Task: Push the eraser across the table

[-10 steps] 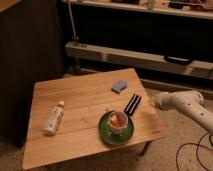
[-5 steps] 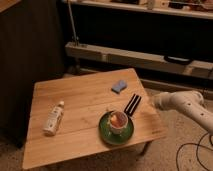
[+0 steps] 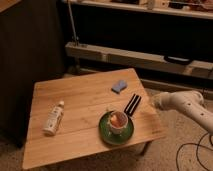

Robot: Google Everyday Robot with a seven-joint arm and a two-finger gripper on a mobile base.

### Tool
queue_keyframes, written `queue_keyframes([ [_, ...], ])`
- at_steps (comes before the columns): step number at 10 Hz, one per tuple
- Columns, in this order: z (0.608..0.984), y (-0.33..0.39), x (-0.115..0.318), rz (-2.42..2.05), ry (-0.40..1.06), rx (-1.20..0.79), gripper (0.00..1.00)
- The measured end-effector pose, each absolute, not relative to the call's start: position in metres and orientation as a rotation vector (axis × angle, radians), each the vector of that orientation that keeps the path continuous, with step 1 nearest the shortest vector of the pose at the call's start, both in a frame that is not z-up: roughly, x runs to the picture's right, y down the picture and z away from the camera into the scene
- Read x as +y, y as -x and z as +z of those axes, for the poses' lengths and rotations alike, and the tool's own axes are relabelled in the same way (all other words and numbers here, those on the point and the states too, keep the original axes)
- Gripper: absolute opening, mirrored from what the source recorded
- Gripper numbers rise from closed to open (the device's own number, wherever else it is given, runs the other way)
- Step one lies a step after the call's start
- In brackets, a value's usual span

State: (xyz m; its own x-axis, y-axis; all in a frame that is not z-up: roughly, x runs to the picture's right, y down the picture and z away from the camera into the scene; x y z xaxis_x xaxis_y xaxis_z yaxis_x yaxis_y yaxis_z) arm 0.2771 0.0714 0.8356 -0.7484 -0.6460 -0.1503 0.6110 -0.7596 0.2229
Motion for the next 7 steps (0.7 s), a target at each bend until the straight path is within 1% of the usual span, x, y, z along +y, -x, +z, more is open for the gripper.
queue_keyframes([
  [7, 0.8348, -0.2808, 0.0717, -2.453, -0.303, -0.202, 0.04],
])
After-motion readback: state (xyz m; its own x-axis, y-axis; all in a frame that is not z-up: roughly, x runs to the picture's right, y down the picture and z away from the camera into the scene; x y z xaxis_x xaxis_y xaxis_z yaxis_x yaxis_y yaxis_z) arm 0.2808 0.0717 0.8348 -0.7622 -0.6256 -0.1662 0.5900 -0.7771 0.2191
